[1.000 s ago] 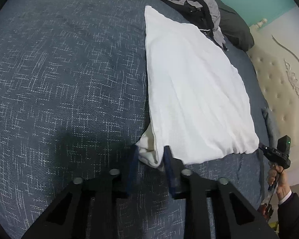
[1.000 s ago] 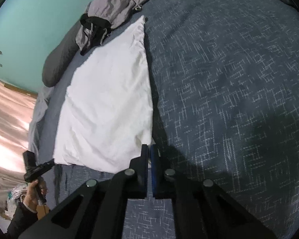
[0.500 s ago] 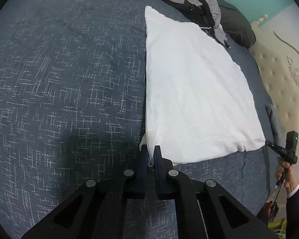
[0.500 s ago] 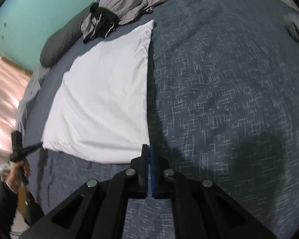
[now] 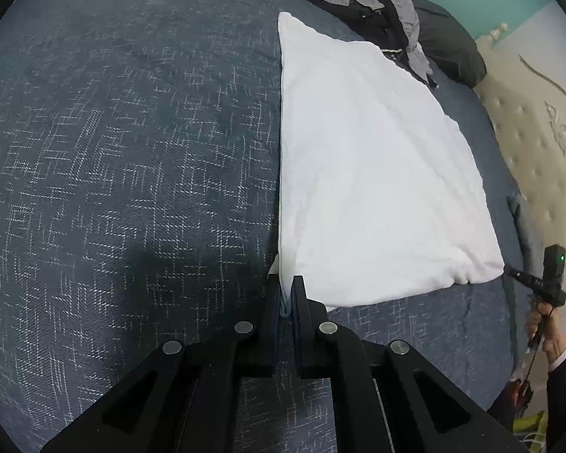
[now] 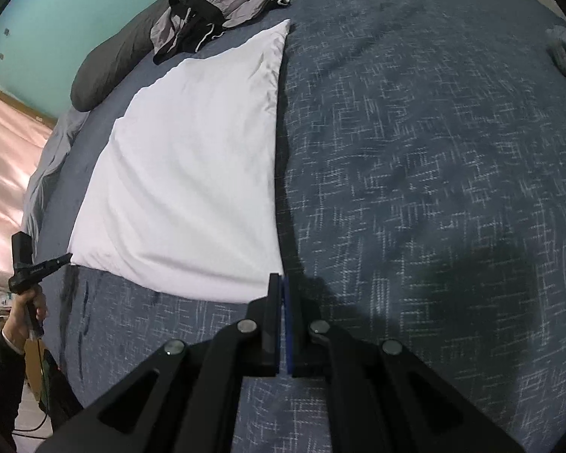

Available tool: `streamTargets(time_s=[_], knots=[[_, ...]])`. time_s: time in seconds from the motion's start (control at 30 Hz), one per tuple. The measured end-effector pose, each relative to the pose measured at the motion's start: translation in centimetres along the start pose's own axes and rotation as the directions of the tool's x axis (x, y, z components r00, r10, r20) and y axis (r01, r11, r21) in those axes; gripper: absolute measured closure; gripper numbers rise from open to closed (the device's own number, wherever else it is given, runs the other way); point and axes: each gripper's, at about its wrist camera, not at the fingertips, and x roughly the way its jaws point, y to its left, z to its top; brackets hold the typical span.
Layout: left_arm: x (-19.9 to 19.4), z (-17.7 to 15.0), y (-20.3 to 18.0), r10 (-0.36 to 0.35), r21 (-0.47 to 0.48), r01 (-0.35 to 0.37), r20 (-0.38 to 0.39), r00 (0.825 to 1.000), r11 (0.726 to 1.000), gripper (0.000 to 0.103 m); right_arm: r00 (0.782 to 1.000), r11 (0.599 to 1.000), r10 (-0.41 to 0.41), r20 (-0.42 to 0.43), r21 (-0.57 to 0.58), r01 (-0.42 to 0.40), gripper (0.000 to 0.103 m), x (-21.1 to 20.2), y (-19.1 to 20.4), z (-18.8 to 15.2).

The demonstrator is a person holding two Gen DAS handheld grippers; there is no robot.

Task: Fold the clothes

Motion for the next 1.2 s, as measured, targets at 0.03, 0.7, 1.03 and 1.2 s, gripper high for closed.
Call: streamTargets(time_s=[0.03,0.7,1.03,1.2], knots=[[-0.1,0.0,-0.1,-0.003,-0.002,0.003,0.003,1.0,1.0,0.098,1.0,1.0,0.003,0.005,0.008,-0.003,0.102,0.0,-0.1,0.0],[-2.0,-2.0,0.6,-0.062,-0.204,0.063,0.014,0.998,0.977,0.062,0.987,0.942,0.132,0.097,0.298,-0.155,0.076,-1.1,-1.0,-2.5],[0.8,-3.3,0.3,-0.161,-0.394,0.173,0.062,0.985,0.903,0.041,0.987,0.906,0.13,0.089,0.393,-0.155,0.048,1.9,0.8,-2.7],[1.1,-3.3,0.6,-0.148,-0.444,0.198,0.143,0.978,0.874,0.043,0.988,0.894,0.105,0.109,0.425,-0.142,0.047,2.7,0.7,-2.4]])
